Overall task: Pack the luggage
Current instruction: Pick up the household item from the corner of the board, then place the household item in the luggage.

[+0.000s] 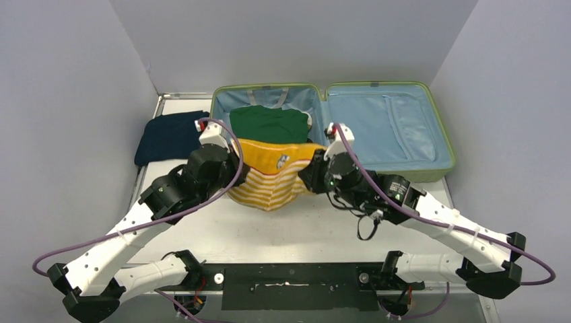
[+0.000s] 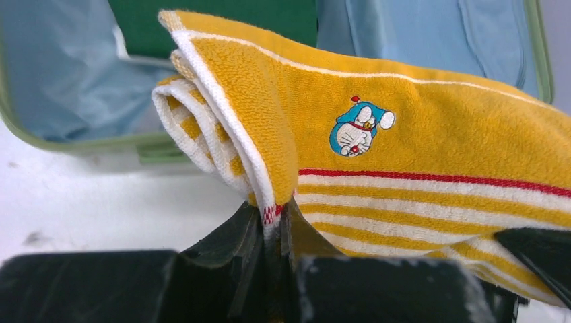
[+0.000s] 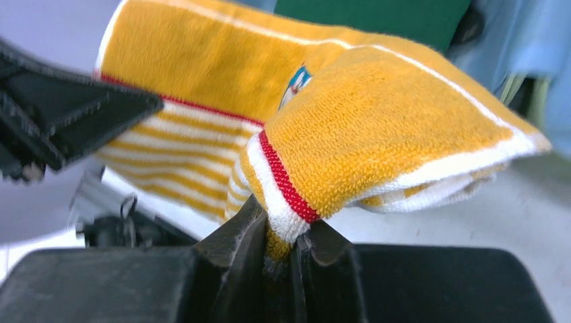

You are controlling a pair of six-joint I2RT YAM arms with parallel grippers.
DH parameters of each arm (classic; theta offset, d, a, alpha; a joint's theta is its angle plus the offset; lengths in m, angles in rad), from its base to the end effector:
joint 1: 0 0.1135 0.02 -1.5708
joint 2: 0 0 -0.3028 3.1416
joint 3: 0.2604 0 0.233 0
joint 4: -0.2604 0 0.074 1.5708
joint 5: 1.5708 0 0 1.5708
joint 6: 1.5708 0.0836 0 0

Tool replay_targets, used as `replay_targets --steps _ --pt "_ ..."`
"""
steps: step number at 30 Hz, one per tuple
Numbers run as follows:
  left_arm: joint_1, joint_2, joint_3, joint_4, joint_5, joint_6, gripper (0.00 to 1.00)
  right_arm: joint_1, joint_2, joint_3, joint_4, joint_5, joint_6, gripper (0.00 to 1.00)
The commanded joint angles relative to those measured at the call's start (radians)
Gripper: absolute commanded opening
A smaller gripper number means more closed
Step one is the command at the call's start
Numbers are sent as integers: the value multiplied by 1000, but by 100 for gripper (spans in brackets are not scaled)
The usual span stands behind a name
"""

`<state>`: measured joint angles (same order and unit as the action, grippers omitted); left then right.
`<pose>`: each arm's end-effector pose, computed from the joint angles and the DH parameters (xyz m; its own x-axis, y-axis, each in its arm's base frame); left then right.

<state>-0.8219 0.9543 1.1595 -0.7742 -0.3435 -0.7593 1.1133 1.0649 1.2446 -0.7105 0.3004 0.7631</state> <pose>0.1444 -0.1140 0.3829 -0.6079 -0.2981 -0.7360 0.1076 0.8874 -0.4483 0.1179 0.1835 0.3998 -0.6760 0.1216 -0.7268 -0.3833 0.7843 0.4878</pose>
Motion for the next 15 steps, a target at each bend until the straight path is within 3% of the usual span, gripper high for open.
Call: replay_targets --steps 1,6,15 --pt "35 66 122 38 -192 93 0 -142 103 146 132 16 -182 0" --pt "223 154 118 213 -153 149 0 -382 233 177 289 -186 -208 0" --pt "506 318 2 622 -4 180 0 -542 513 236 527 -270 -287 0"
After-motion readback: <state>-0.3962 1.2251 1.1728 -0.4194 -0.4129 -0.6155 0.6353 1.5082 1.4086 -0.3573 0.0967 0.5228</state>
